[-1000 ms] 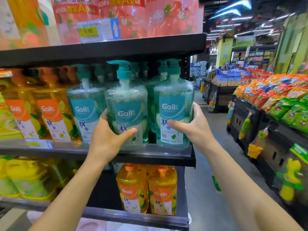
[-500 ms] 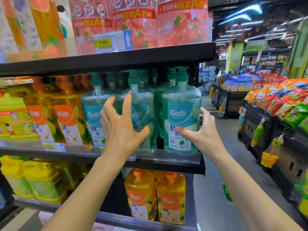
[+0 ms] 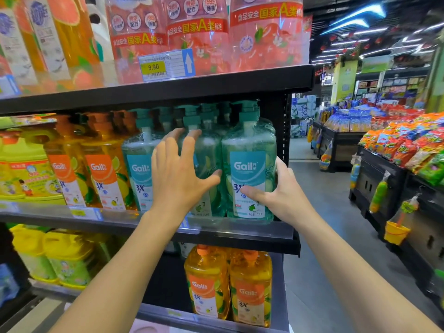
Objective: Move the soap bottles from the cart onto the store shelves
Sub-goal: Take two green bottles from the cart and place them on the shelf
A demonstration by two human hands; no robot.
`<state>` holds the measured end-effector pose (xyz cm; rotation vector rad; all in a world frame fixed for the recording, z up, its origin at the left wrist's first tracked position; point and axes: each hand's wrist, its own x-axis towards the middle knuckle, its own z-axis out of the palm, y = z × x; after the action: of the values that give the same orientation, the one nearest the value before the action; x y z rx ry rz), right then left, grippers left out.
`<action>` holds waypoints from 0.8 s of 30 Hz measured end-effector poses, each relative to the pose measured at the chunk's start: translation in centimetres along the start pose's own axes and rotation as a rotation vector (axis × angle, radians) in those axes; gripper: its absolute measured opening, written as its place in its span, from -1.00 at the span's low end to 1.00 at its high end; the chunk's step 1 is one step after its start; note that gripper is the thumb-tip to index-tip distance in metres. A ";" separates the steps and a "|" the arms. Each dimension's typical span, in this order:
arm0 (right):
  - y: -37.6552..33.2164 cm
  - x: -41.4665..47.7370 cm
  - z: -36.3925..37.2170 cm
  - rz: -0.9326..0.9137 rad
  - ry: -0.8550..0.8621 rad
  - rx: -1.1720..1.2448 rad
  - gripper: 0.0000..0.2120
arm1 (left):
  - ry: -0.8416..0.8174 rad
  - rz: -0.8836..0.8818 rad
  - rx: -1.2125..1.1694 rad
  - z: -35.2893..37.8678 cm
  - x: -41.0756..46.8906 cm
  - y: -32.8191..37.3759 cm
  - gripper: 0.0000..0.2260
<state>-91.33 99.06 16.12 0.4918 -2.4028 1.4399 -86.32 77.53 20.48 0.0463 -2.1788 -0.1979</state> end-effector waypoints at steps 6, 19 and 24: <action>-1.5 -1.5 -0.5 -0.006 0.002 -0.229 0.05 | -0.053 0.051 0.101 -1.2 -1.0 -0.1 -0.21; -6.3 -8.6 1.9 0.015 0.061 -0.983 -0.12 | -0.490 -0.035 0.400 -8.3 -7.6 -3.0 -0.23; -10.7 -13.5 5.7 -0.061 -0.002 -0.977 -0.21 | -0.505 -0.046 0.436 -13.0 -12.2 -6.4 -0.30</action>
<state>-74.99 91.15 16.25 0.2934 -2.6688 0.1249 -68.90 70.86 16.92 0.3224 -2.6889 0.2741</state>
